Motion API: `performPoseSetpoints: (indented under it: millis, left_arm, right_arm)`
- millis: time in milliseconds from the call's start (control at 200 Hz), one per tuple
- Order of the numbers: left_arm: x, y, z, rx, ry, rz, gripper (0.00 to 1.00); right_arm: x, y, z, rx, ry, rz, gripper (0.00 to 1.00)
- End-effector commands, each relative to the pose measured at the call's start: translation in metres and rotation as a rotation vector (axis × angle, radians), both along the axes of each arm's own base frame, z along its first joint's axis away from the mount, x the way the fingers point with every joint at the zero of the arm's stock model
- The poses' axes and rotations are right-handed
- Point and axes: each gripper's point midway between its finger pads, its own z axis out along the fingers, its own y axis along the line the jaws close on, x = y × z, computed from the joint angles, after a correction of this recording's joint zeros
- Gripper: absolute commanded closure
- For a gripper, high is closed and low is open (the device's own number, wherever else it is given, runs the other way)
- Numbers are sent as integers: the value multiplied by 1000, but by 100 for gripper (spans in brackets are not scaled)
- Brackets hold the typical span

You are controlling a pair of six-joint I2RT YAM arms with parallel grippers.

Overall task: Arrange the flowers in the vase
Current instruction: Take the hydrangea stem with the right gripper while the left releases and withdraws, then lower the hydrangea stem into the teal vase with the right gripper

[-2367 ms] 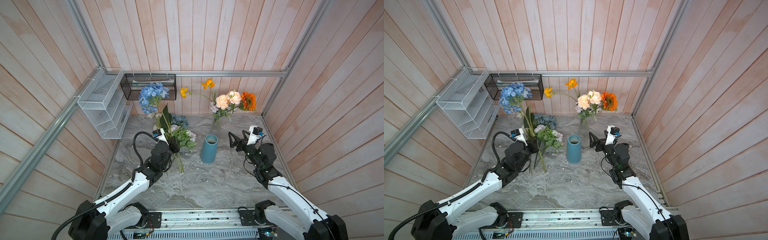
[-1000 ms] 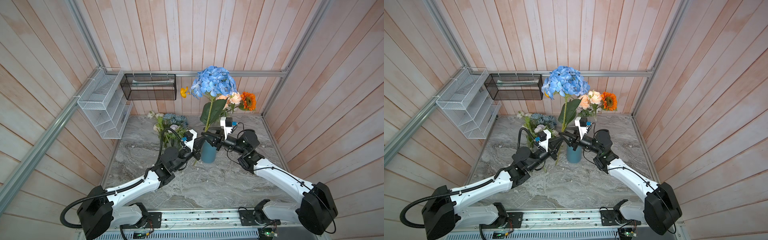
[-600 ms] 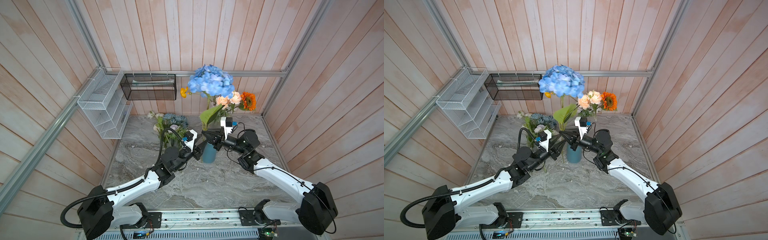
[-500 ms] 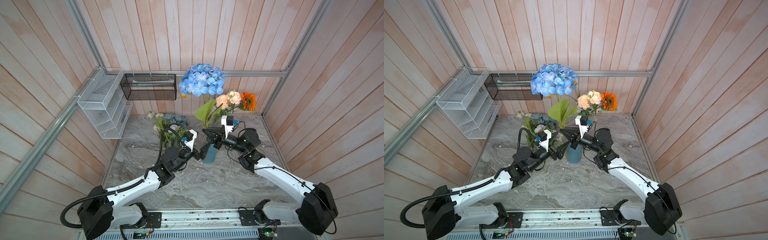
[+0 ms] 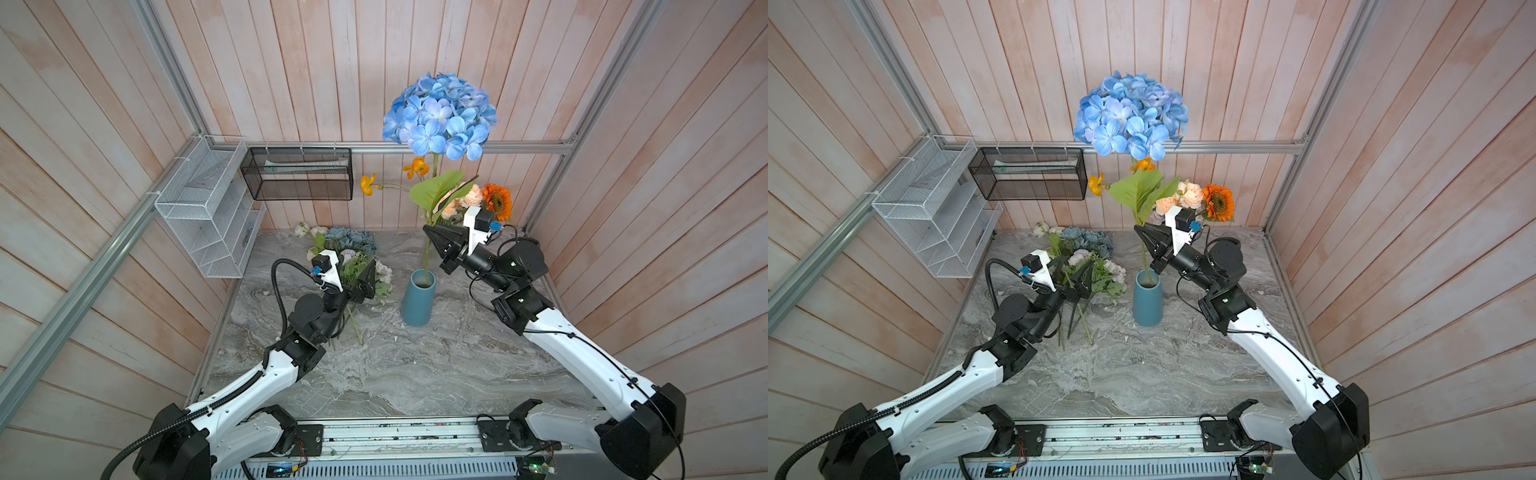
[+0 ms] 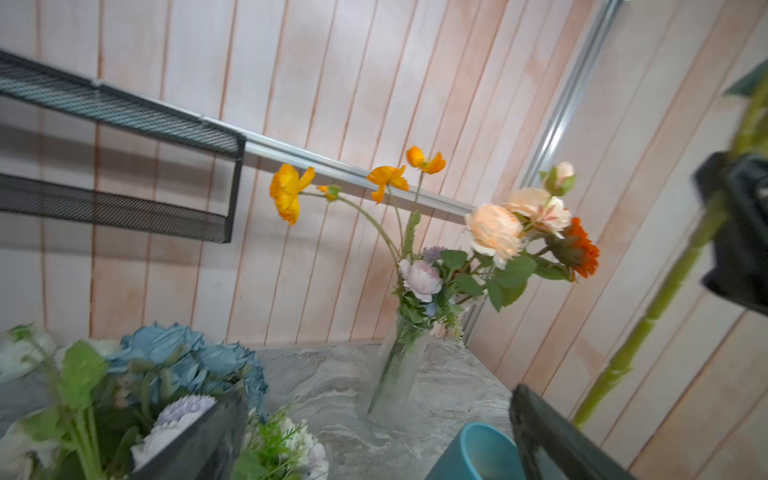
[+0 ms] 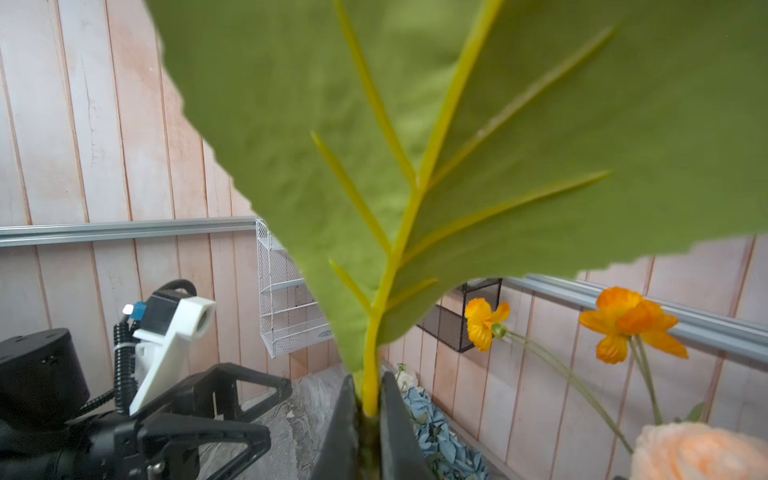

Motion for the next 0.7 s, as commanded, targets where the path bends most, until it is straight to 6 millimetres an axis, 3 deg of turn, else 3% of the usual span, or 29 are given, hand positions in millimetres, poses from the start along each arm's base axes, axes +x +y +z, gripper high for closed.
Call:
performPoseSetpoints:
  millis: [0,120,265,520,695]
  left_arm:
    - [5,22,-23,-106,102,54,0]
    - [9,34,-40,-137,152,75,0]
    - [10,41,-50,-138,177,92,0]
    - [10,52,-59,-133,202,126,0]
    - [9,57,-63,-151,215,140,0]
  right_arm:
    - [0,-10,30,15,-87,-57,100]
    - [5,-10,37,28,-99,-65,100]
    - [13,-5,25,46,-65,-49,100]
    - [30,-6,-25,73,41,-67,100]
    - [45,-7,-73,53,153,-105,100]
